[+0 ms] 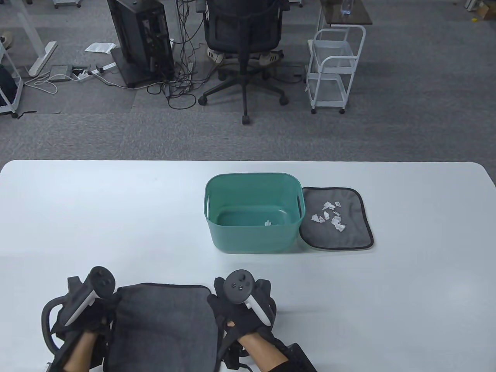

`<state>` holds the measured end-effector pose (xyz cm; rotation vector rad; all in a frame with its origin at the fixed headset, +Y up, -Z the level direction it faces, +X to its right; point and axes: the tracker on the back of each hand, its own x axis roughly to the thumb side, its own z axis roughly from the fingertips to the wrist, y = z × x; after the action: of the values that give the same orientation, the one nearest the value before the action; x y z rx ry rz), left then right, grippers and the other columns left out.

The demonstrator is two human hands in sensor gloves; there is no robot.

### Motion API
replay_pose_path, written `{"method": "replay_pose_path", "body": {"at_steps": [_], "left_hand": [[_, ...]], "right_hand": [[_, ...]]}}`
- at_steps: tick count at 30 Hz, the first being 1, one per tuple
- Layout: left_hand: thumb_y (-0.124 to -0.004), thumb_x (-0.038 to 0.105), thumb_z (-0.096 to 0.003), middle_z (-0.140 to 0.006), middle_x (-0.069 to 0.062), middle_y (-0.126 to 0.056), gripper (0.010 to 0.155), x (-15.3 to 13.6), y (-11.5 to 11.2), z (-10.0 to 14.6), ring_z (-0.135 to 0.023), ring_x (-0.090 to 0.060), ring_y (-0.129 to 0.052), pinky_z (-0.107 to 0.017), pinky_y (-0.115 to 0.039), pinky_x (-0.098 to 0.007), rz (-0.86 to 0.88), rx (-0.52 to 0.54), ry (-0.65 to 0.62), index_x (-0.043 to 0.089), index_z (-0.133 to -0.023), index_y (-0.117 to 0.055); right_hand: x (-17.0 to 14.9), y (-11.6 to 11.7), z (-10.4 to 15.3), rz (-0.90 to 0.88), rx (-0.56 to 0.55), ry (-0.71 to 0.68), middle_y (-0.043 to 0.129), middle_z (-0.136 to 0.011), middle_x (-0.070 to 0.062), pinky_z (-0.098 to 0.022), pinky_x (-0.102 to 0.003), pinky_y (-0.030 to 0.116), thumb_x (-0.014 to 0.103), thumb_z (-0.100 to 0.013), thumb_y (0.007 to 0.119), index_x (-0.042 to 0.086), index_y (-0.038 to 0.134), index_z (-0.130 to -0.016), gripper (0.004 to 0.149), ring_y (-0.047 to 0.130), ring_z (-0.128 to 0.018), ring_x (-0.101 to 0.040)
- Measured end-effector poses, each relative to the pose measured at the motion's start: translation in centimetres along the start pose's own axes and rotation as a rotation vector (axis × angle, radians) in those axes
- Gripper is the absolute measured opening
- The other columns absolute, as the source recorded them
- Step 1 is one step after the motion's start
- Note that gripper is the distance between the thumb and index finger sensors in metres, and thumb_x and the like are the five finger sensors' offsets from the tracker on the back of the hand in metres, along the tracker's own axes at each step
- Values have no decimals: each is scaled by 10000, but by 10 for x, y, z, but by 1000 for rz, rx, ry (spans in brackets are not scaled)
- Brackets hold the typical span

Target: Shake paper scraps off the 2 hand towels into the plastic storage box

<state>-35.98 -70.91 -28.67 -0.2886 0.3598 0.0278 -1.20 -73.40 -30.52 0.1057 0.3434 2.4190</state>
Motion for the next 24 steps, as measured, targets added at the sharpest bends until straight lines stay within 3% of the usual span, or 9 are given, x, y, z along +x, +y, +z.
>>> {"method": "replay_pose_path", "body": {"at_steps": [5, 8, 14, 19, 22, 24], "left_hand": [[-655, 591, -518, -1046, -49, -671, 716, -7, 8, 7, -1031, -395, -690, -773, -581, -546, 85, 56, -15, 183, -1052, -406], [-652, 593, -518, -1047, -49, -670, 716, -2, 11, 9, -1030, -395, -689, -770, -587, -544, 103, 56, -44, 185, -1052, -405], [-634, 616, -525, -1060, -65, -661, 732, 23, 23, 26, -1030, -411, -687, -768, -587, -551, 73, 116, -159, 184, -1068, -400], [-661, 609, -510, -1047, -103, -678, 741, 51, 39, 43, -1004, -447, -703, -747, -596, -570, 107, 158, -257, 170, -1063, -434], [-660, 608, -511, -1048, -111, -672, 745, 73, 49, 51, -1003, -453, -698, -746, -592, -574, 143, 132, -300, 163, -1065, -434], [-660, 608, -511, -1046, -109, -673, 745, 91, 50, 56, -1000, -453, -701, -745, -594, -572, 140, 128, -319, 163, -1064, -435]], "right_hand": [[-15, -68, 13, -231, -128, 3, 798, -953, -204, -435, -500, 774, 376, -595, 795, 81, 576, -1042, 579, 895, -661, -410], [-38, -124, 30, -416, -216, 15, 778, -967, -220, -459, -519, 754, 387, -604, 787, 77, 574, -1045, 580, 872, -684, -427], [-97, -202, 66, -508, -419, 83, 756, -987, -228, -524, -567, 710, 390, -606, 783, 77, 570, -1052, 585, 840, -724, -451], [-137, -228, 63, -399, -491, 218, 715, -1028, -227, -610, -630, 621, 361, -604, 787, 86, 575, -1052, 567, 784, -802, -474], [-157, -226, 45, -266, -444, 294, 652, -1093, -198, -669, -655, 539, 342, -608, 777, 120, 573, -1061, 544, 698, -900, -478], [-168, -216, 25, -229, -368, 278, 568, -1159, -154, -730, -669, 413, 342, -600, 774, 158, 567, -1071, 547, 526, -1034, -460]]}}
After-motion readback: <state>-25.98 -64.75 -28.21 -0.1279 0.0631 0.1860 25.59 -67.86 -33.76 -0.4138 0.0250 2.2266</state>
